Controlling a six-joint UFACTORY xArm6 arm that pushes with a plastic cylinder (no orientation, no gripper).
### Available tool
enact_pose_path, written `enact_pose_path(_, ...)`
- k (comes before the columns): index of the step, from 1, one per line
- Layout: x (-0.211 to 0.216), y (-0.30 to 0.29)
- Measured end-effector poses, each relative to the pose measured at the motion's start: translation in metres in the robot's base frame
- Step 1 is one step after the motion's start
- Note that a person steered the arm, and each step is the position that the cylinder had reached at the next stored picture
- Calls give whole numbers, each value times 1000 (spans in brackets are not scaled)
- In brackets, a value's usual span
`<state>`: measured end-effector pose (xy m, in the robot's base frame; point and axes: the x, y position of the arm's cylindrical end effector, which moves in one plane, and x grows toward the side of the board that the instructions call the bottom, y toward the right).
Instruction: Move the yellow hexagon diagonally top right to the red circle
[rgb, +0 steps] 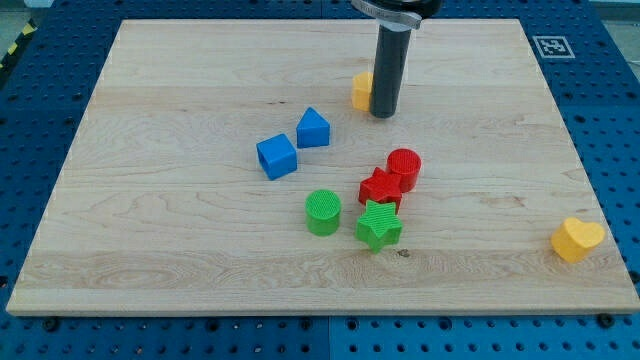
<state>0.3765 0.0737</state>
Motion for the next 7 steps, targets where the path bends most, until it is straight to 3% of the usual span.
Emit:
enact_pose_path(2, -8, -88)
enact_pose_path(3, -69, -93)
enact_pose_path(7, -23, 9)
